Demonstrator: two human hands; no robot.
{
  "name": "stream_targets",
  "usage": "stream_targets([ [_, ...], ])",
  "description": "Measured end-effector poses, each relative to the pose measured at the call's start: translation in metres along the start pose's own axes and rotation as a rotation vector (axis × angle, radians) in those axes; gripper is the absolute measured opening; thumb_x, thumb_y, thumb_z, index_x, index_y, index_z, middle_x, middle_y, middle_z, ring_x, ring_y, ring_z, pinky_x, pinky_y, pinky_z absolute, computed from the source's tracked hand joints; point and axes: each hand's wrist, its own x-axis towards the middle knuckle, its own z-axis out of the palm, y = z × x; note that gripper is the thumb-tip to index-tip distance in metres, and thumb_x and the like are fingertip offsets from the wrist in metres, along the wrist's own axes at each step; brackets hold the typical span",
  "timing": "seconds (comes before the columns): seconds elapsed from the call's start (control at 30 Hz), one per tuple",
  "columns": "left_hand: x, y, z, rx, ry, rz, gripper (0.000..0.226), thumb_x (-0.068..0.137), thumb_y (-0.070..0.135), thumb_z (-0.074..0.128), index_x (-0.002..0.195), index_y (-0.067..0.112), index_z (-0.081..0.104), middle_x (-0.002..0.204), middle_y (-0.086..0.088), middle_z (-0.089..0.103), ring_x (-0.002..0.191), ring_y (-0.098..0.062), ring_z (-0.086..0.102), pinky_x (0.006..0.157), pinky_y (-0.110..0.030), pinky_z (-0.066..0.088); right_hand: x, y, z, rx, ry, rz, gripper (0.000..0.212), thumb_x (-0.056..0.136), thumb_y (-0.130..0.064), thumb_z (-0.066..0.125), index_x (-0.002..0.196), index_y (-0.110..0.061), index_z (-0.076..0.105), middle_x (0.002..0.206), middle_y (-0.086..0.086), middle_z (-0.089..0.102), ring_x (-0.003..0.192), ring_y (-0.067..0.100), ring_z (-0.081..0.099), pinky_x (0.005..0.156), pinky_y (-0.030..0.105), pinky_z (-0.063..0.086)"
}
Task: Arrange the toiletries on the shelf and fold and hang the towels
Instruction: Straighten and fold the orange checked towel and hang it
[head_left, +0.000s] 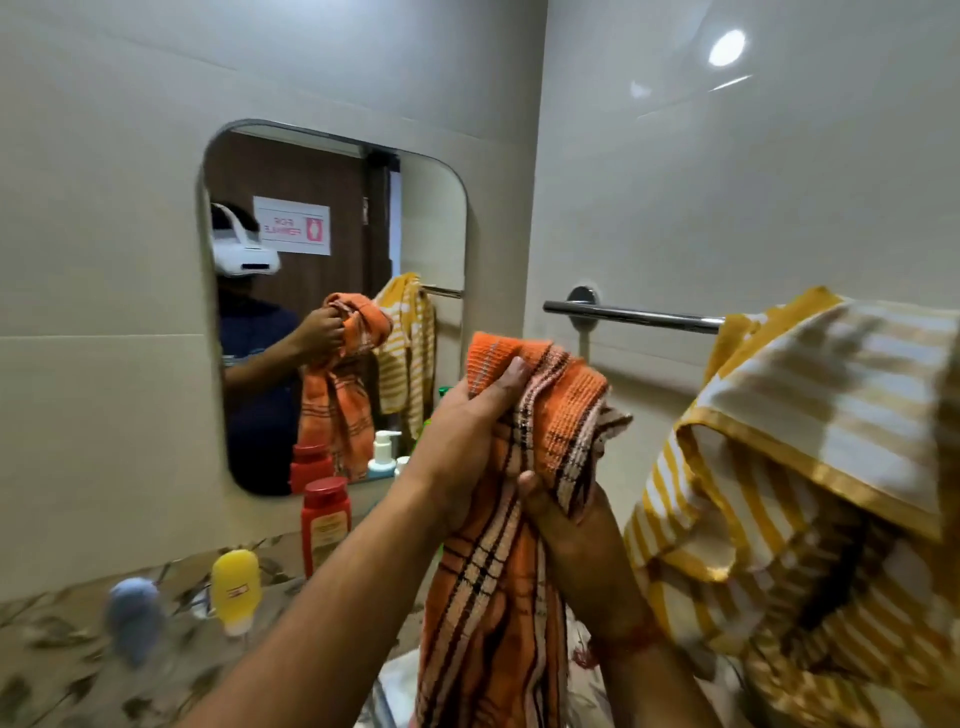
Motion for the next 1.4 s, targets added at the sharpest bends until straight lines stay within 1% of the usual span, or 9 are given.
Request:
stream_targets([
  [0.23, -0.016, 0.019, 0.006, 0.013, 0.156, 0.031, 0.047, 0.090, 0.058, 0.056, 0.103, 0.019, 0.080, 0.124, -0.016, 0.071, 0.123, -0.031, 0.064, 0.113, -0.048, 0.042, -0.003, -0.021, -0.005, 0.308, -0.187, 0.105, 0.071, 0.074, -0.071, 0.068, 0.132, -0.032, 0.060, 0.133, -0.002, 0.065, 0.124, 0.022, 0.061, 0.108, 0.052, 0.043],
  [0.43, -0.053, -0.013, 0.021, 0.252, 0.368, -0.035, 0.054, 0.084, 0.063, 0.060, 0.110, 0.016, 0.073, 0.111, -0.007, 0.077, 0.111, -0.023, 0.070, 0.109, -0.046, 0.046, -0.030, -0.007, -0.002, 0.327, -0.140, 0.145, 0.036, 0.090, -0.046, 0.063, 0.122, -0.032, 0.066, 0.121, -0.005, 0.071, 0.115, 0.013, 0.065, 0.102, 0.036, 0.050],
  [0.57, -0.101, -0.041, 0.030, 0.610, 0.486, -0.151, 0.075, 0.078, 0.065, 0.071, 0.138, 0.025, 0.051, 0.121, 0.006, 0.070, 0.112, -0.011, 0.067, 0.100, -0.035, 0.052, -0.053, 0.016, -0.001, 0.194, -0.139, 0.296, 0.069, 0.078, -0.068, 0.058, 0.119, -0.014, 0.066, 0.112, 0.006, 0.073, 0.094, 0.011, 0.068, 0.084, 0.024, 0.054],
  [0.63, -0.124, -0.052, 0.033, 0.639, 0.508, -0.192, 0.077, 0.080, 0.055, 0.076, 0.144, 0.029, 0.042, 0.126, 0.009, 0.066, 0.114, -0.006, 0.065, 0.101, -0.033, 0.052, -0.064, 0.022, 0.002, 0.151, -0.149, 0.277, 0.056, 0.083, -0.055, 0.050, 0.117, -0.013, 0.065, 0.112, 0.004, 0.072, 0.098, 0.009, 0.067, 0.085, 0.023, 0.054],
  [0.8, -0.165, -0.066, 0.032, 0.709, 0.670, -0.185, 0.032, 0.095, 0.031, 0.066, 0.126, 0.028, 0.061, 0.112, 0.008, 0.073, 0.103, -0.006, 0.070, 0.097, -0.041, 0.056, -0.096, 0.031, 0.014, 0.110, -0.278, 0.355, 0.051, 0.090, -0.054, 0.054, 0.122, -0.015, 0.062, 0.113, 0.000, 0.071, 0.107, 0.015, 0.067, 0.097, 0.039, 0.052],
  [0.93, -0.183, -0.068, 0.022, 0.477, 0.842, -0.149, 0.018, 0.101, 0.018, 0.056, 0.113, 0.017, 0.069, 0.101, -0.005, 0.078, 0.095, -0.022, 0.075, 0.091, -0.048, 0.059, -0.109, 0.031, 0.013, 0.226, -0.392, 0.480, 0.045, 0.088, -0.057, 0.059, 0.116, -0.023, 0.066, 0.106, -0.004, 0.076, 0.101, 0.012, 0.071, 0.096, 0.042, 0.055],
  [1.13, -0.197, -0.065, 0.005, -0.054, 0.793, -0.100, 0.025, 0.104, 0.013, 0.048, 0.121, 0.011, 0.066, 0.111, -0.021, 0.074, 0.093, -0.029, 0.074, 0.083, -0.039, 0.061, -0.106, 0.035, 0.005, 0.434, -0.359, 0.662, 0.046, 0.086, -0.055, 0.057, 0.109, -0.017, 0.071, 0.100, 0.008, 0.078, 0.096, 0.028, 0.074, 0.091, 0.047, 0.056],
  [1.27, -0.198, -0.061, -0.008, -0.126, 0.726, -0.141, 0.028, 0.105, 0.018, 0.046, 0.126, 0.013, 0.064, 0.116, -0.023, 0.072, 0.101, -0.033, 0.072, 0.085, -0.041, 0.061, -0.103, 0.040, 0.016, 0.164, -0.245, 0.557, 0.056, 0.076, -0.065, 0.062, 0.108, -0.020, 0.058, 0.107, 0.006, 0.072, 0.096, 0.024, 0.069, 0.087, 0.041, 0.055],
  [1.4, -0.201, -0.055, -0.030, -0.119, 0.595, -0.211, 0.032, 0.104, 0.021, 0.048, 0.132, 0.013, 0.061, 0.124, -0.027, 0.067, 0.120, -0.045, 0.062, 0.105, -0.057, 0.048, -0.101, 0.033, 0.019, -0.250, -0.120, -0.003, 0.058, 0.086, -0.044, 0.069, 0.131, -0.021, 0.043, 0.129, -0.001, 0.044, 0.118, 0.017, 0.050, 0.090, 0.023, 0.041],
])
